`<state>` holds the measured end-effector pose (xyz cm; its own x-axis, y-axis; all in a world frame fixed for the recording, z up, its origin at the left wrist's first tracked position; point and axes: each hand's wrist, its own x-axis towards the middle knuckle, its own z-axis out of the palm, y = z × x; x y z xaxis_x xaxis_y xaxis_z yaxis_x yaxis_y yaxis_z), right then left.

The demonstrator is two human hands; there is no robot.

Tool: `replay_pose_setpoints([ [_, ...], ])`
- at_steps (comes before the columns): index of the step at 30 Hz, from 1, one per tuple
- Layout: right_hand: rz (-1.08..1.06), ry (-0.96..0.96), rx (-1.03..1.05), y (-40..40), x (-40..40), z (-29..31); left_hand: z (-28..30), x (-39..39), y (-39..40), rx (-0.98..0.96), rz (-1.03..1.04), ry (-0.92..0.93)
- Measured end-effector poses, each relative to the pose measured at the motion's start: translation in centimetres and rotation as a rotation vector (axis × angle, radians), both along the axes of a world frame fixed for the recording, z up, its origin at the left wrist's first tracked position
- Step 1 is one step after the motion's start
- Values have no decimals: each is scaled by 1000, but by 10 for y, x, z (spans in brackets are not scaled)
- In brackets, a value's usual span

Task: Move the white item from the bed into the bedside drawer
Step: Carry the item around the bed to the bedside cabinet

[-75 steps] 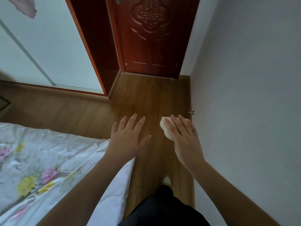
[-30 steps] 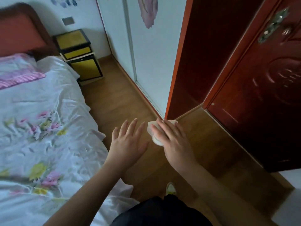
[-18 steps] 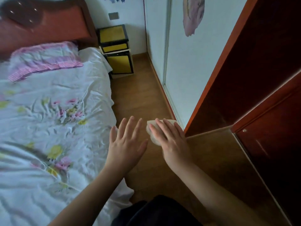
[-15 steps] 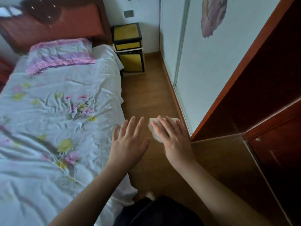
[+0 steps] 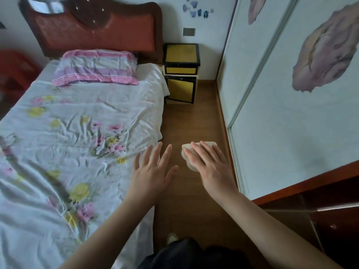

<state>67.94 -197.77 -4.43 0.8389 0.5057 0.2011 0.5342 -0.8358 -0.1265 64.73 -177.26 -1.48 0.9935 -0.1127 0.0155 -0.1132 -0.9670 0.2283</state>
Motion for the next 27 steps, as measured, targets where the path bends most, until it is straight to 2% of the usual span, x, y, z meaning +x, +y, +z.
replay_pose_setpoints([
  [12, -5, 6, 2, -33, 174, -25, -15, 195, -40, 0, -46, 21],
  [16, 3, 9, 19, -45, 238, -17, -4, 258, -61, 33, -66, 2],
  [21, 77, 14, 14, -50, 314, -5, 10, 335, -63, 32, 6, 13],
  [27, 79, 28, 114, -33, 402, -2, 4, 409, -47, 22, 57, 25],
])
